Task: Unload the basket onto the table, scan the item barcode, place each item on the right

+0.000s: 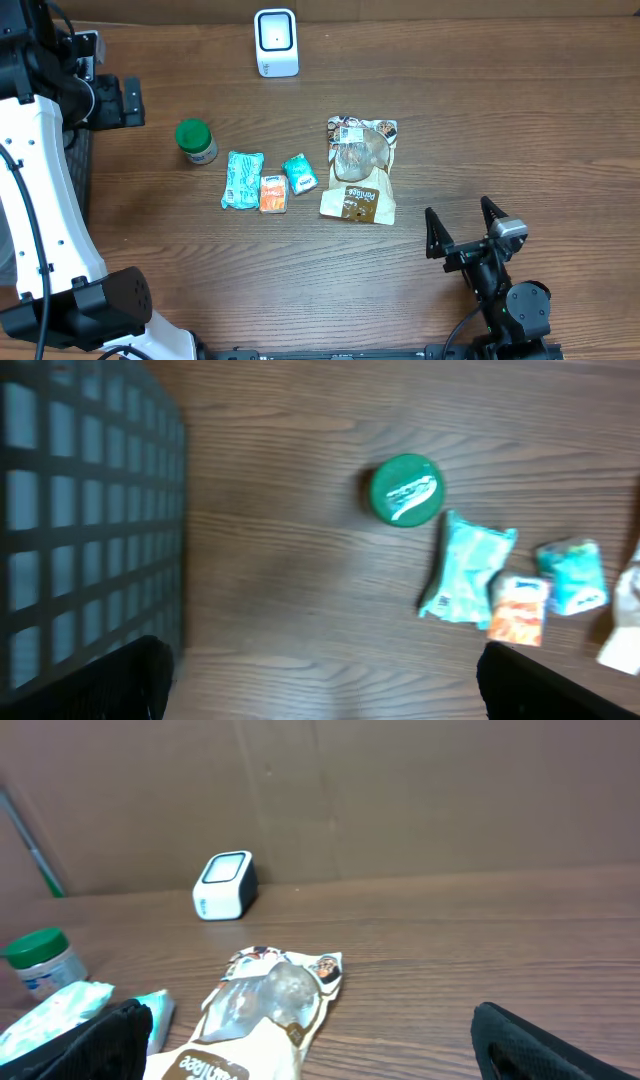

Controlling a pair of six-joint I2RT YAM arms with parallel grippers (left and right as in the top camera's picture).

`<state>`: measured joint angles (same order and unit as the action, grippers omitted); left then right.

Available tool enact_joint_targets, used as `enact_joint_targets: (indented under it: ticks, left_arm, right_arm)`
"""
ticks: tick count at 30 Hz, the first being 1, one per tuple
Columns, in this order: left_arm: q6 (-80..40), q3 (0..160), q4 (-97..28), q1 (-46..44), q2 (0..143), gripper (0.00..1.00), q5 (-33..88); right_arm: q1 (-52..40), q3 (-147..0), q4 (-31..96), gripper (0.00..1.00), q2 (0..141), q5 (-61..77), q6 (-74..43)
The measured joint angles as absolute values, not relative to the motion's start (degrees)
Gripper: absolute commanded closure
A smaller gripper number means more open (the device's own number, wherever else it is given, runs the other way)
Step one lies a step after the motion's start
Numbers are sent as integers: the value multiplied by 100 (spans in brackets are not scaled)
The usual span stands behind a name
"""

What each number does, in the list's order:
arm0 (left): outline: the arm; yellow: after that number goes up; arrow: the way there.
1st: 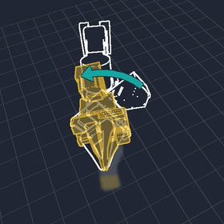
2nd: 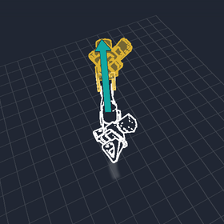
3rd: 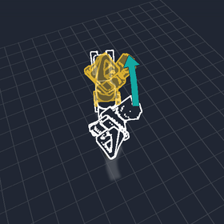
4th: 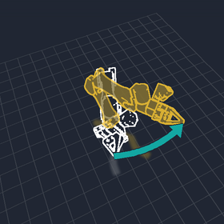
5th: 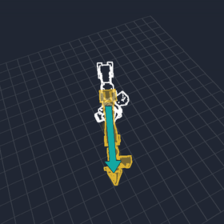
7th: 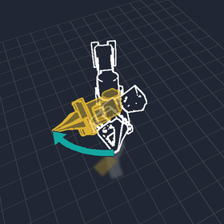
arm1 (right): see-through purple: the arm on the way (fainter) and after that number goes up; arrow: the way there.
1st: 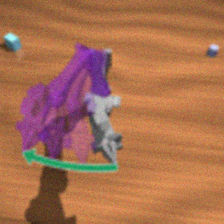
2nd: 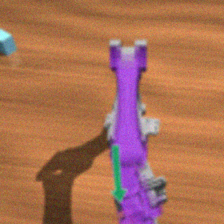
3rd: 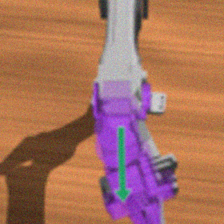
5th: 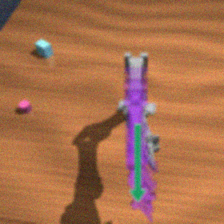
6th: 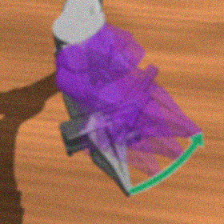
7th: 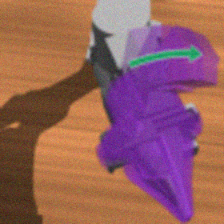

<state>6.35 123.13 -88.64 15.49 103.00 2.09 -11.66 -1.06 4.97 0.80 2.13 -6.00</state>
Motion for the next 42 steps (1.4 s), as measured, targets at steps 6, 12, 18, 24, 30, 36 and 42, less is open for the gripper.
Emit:
enact_joint_targets:
  ticks: [6, 12, 18, 24, 30, 36, 42]
  left_arm:
    - [646, 12313, -8864, 1549, 10300, 0, -64]
    - [598, 12313, -8899, 1549, 10300, 0, 34]
    - [510, 12311, -8807, 1549, 10307, 41, 950]
    - [672, 12307, -8764, 1468, 10311, 91, 2027]
    - [639, 12302, -8562, 711, 10318, 96, 2379]
    - [178, 12287, -8058, -438, 10322, 96, 2379]
    - [-318, 11804, -7273, -1205, 10322, 96, 2329]
  right_arm:
    - [-1166, -132, 661, 0, 95, 720, -600]
    - [-1166, -899, 1356, 0, 633, 882, -602]
    - [-1166, -2823, 2401, 0, 2095, 963, -604]
    - [-1166, -4707, 3614, 0, 3872, 1334, -602]
    - [-1166, -6530, 5087, 0, 5749, 1673, -600]
    - [-1066, -7594, 6110, 0, 6989, 1776, -598]
    - [-303, -7701, 6316, 0, 7432, 1831, -781]
